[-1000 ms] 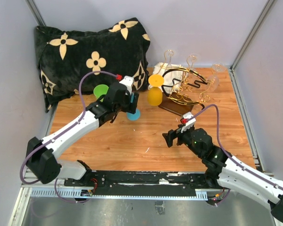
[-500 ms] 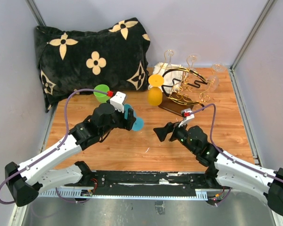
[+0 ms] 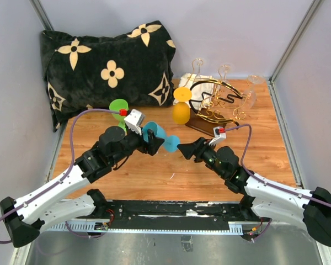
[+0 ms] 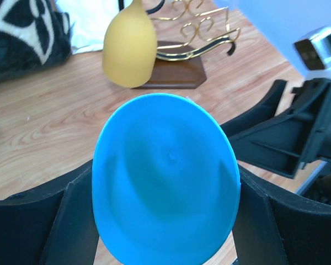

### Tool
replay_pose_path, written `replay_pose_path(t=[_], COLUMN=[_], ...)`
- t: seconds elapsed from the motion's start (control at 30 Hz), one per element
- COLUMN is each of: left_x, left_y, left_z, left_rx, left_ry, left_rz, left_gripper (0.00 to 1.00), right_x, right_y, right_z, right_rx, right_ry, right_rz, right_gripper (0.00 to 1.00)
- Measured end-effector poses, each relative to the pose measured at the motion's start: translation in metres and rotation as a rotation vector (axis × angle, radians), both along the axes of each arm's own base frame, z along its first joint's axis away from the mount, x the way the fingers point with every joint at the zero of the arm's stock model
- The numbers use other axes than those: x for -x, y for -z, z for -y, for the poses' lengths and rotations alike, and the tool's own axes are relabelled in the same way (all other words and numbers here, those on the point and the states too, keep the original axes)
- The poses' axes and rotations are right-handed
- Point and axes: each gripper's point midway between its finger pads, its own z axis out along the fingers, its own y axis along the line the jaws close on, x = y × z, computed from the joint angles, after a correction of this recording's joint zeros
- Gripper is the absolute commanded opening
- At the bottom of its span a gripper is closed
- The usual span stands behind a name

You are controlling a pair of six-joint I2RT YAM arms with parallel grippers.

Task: Place the wine glass upside down on the wine glass rack
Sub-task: Pick up the wine glass at the center of the board, then turn the wine glass upside down at the wine rack.

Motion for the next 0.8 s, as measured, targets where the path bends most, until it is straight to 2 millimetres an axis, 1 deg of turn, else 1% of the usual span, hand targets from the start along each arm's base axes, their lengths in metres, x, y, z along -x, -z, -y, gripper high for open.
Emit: replay_pose_path(t=[0.17,0.27,0.47,0.63,0.8], left_x=[0.005,0.007,0.011,0.014,0.016], left_y=[-0.018,-0.021,-0.015,-0.012,-0.012], left_z=[0.007,0.010,0.015,0.017,0.015], left_rx=[0.069,0.091,0.104,0.113,0.128], left_ry=[0.036,0.052,0.078,0.089,0.089], left_rz=[0.028,0.031,0.018,0.007,0.011], left_gripper=[0.74,0.74,0.73,0.73,0.73], right_x=[-0.002,-0.003,-0.005,-0.006,-0.006], right_y=[-0.001,0.000,0.000,-0.001,-0.003], right_z=[-0.003,-0.006,-0.011,-0.014,-0.015], right_rx=[-0.033,-0.047,-0.068,-0.084,-0.097], right_ry=[0.006,0.006,0.000,-0.002,-0.008], right_rz=[-0.019,-0.025,-0.033,-0.034,-0.029], right_gripper=[0.54,0.48,0.38,0.28,0.23])
